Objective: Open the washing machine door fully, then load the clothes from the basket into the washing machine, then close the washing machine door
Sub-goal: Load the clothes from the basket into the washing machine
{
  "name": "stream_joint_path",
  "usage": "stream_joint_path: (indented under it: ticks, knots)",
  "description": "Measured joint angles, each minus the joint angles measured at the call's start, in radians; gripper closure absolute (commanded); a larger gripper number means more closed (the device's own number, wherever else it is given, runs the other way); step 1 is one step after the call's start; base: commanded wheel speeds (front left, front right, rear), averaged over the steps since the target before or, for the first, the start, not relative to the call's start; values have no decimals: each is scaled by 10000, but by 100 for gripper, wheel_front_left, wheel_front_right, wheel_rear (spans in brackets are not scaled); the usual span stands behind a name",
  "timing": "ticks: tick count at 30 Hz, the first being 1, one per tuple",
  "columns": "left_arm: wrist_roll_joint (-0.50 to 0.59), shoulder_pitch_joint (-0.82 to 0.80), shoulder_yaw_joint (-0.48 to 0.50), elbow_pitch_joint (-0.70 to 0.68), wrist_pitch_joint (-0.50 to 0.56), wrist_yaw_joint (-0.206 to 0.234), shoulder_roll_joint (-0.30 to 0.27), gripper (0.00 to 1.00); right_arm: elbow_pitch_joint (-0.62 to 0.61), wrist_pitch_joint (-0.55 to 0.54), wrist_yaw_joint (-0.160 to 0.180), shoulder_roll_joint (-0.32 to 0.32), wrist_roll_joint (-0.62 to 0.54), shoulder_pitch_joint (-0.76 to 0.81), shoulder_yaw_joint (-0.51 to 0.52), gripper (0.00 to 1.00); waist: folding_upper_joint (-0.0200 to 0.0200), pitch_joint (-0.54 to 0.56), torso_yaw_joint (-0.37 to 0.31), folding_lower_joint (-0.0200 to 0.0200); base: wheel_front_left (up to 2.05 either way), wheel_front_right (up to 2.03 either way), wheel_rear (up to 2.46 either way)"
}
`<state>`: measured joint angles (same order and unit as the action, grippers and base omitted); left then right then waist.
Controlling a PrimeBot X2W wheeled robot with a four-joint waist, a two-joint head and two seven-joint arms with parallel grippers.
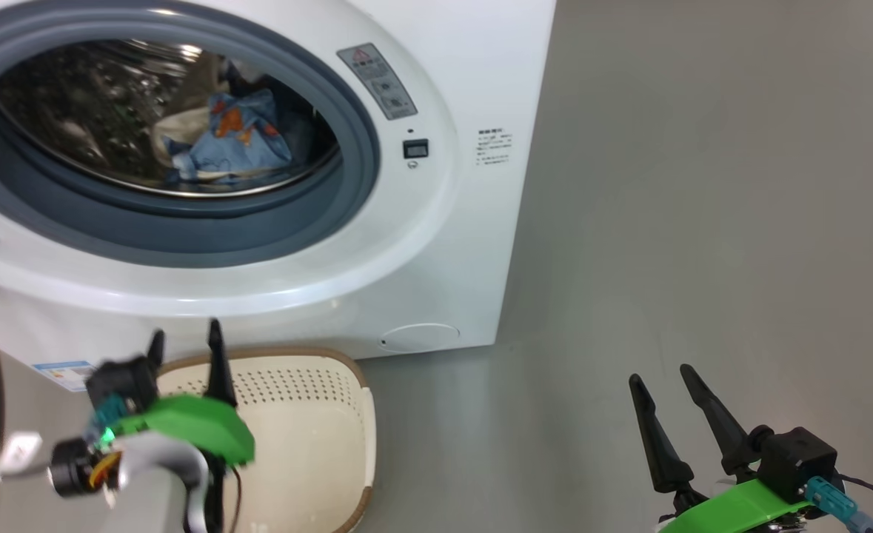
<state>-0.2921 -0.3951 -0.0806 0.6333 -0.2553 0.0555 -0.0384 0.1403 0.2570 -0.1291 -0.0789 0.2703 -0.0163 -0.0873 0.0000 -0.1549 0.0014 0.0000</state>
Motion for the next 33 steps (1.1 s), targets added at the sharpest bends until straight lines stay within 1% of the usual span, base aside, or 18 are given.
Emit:
stream_joint_path:
  ticks: [5,6,12,14,17,22,27,33]
  knots:
    - [138,1346,-81,-1388,0,42,40,0,-12,0,0,-44,-242,0,-25,0,0,272,149,0,0,0,0]
    - [138,1346,-81,-1388,0,42,40,0,-12,0,0,-44,-242,0,-25,0,0,272,149,0,0,0,0]
    - [94,3065,-13,-2566,2,73,40,0,-6,0,0,-69,-299,340,15,0,0,720,191,0,0,0,0]
    - [61,3511,-42,-2748,0,190,31,0,-4,0,0,-67,-313,539,86,0,0,910,198,0,0,0,0]
    - [31,4106,-161,-3007,2,211,19,0,-17,0,0,-59,-316,844,188,0,0,1227,214,0,0,0,0]
    - [-364,4659,-422,-3756,0,385,4,0,-194,0,0,-52,-449,1026,284,0,0,1522,219,0,0,0,0]
    - [-403,5113,-560,-4376,0,610,-8,0,-305,0,0,-46,-573,1151,405,0,0,1594,100,0,0,0,0]
    - [-395,5468,-569,-4916,0,650,-21,0,-430,0,0,10,-635,1401,516,0,0,1636,-8,0,0,0,0]
